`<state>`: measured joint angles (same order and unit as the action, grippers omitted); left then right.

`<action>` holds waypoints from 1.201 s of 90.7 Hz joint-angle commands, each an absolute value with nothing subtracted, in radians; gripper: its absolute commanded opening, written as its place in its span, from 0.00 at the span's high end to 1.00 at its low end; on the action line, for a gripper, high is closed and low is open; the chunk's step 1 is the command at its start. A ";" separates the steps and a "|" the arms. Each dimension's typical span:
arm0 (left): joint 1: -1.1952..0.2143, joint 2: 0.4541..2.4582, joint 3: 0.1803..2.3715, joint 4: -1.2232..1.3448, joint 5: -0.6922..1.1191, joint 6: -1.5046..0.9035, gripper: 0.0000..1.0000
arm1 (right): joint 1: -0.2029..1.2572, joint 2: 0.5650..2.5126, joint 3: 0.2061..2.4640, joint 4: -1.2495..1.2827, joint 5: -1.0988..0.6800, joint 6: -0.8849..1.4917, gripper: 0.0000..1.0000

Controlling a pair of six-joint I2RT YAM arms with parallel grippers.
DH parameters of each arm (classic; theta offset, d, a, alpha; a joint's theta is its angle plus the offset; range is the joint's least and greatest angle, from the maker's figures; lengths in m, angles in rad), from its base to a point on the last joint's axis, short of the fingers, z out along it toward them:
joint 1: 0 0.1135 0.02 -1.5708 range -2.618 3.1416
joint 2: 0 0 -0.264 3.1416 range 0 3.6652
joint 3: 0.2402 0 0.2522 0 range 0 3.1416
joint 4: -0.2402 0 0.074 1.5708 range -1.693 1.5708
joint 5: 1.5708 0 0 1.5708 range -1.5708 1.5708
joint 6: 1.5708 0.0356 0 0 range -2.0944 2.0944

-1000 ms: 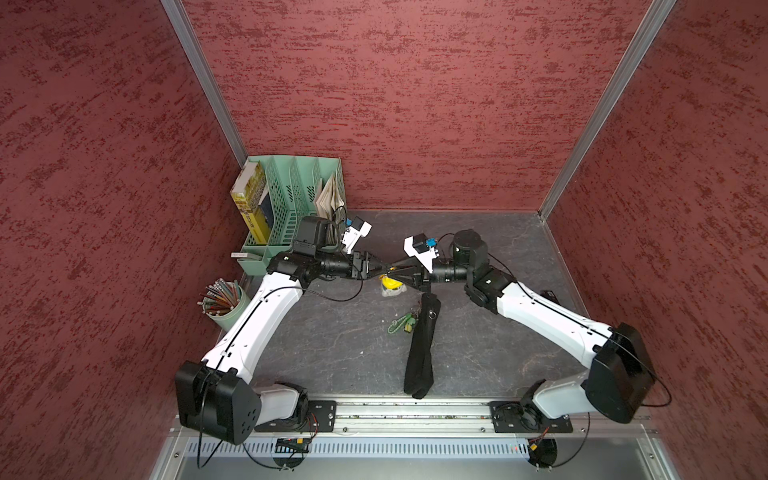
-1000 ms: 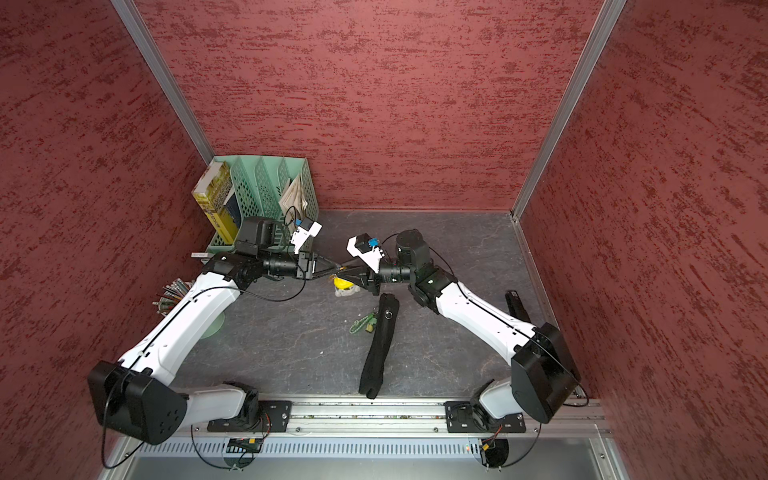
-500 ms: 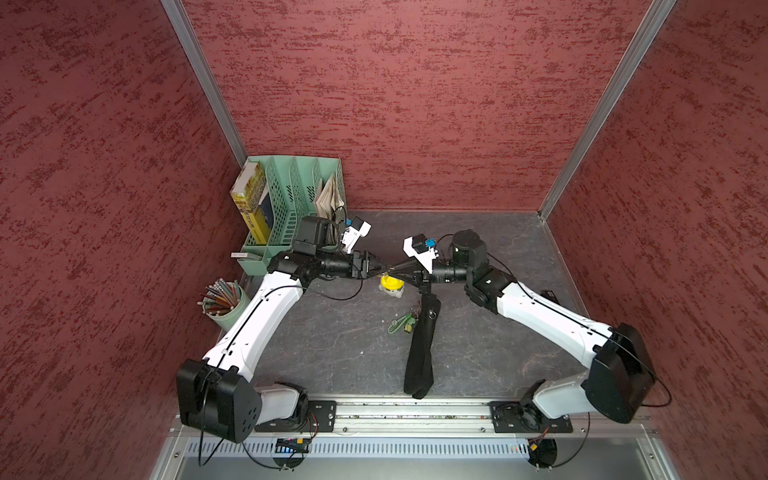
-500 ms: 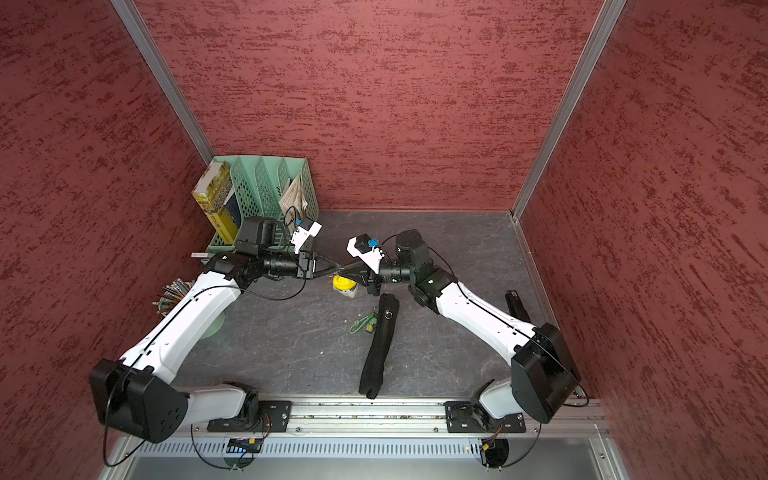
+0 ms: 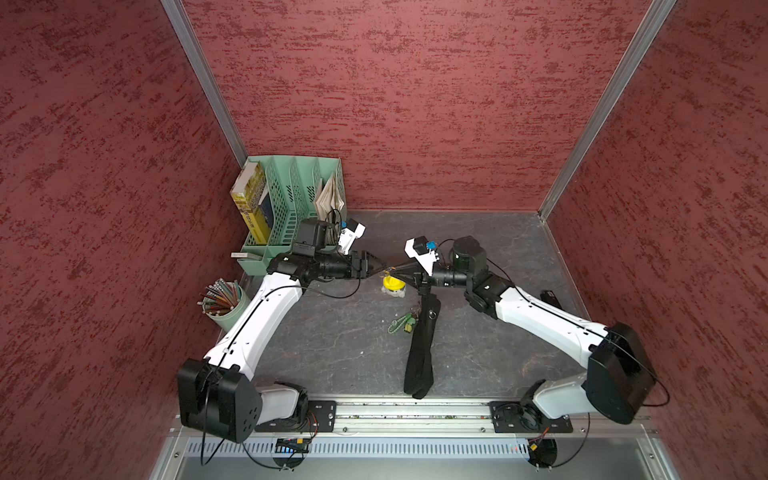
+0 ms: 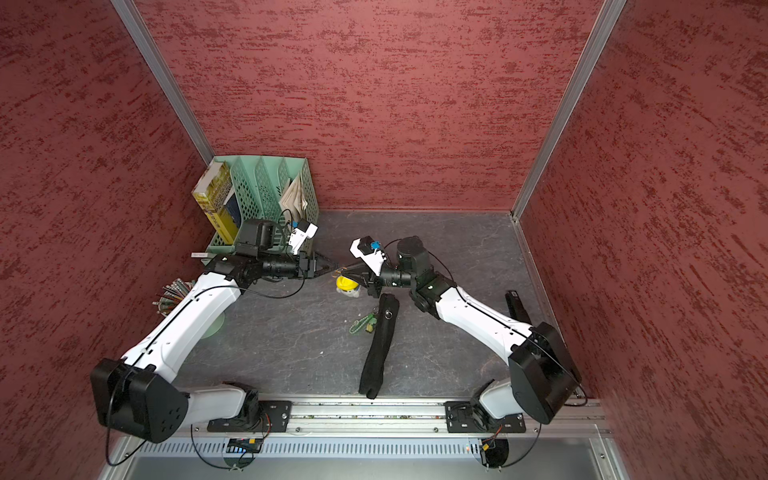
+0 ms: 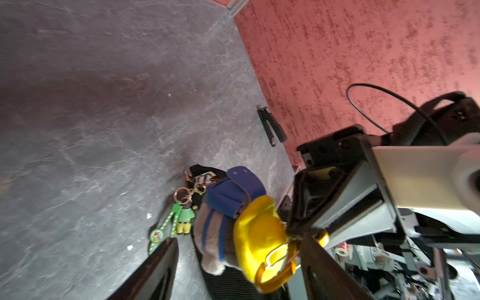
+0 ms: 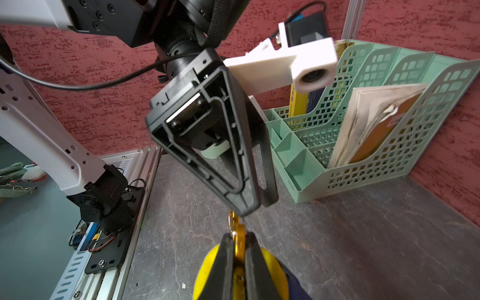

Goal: Remove the decoration from the bag
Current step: Place the decoration item at the center of the board.

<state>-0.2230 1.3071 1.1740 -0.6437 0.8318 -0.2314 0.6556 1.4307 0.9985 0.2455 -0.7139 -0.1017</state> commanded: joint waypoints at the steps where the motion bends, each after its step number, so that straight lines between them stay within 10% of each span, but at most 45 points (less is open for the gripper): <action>1: -0.212 1.318 1.172 -0.678 0.755 -0.210 0.32 | 0.649 1.387 1.001 0.316 -0.701 -0.090 1.00; 19: -0.212 1.331 1.167 -0.631 0.825 -0.256 0.45 | 0.650 1.396 1.002 0.321 -0.696 -0.087 1.00; 40: -0.156 1.299 1.136 -0.603 0.717 -0.349 0.27 | 0.640 1.481 1.051 0.257 -0.536 -0.027 1.00; 96: -0.109 1.229 1.034 -0.535 0.651 -0.417 0.27 | 0.597 1.998 1.434 0.002 -0.398 0.263 1.00; 109: -0.109 1.222 1.029 -0.534 0.660 -0.417 0.25 | 0.595 2.014 1.487 -0.106 -0.356 0.294 0.68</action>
<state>-0.1116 1.2396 1.0386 -0.5591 0.6521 -0.4141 0.5999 2.0247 1.4353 -0.0113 -0.4030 0.2558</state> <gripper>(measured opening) 0.740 0.245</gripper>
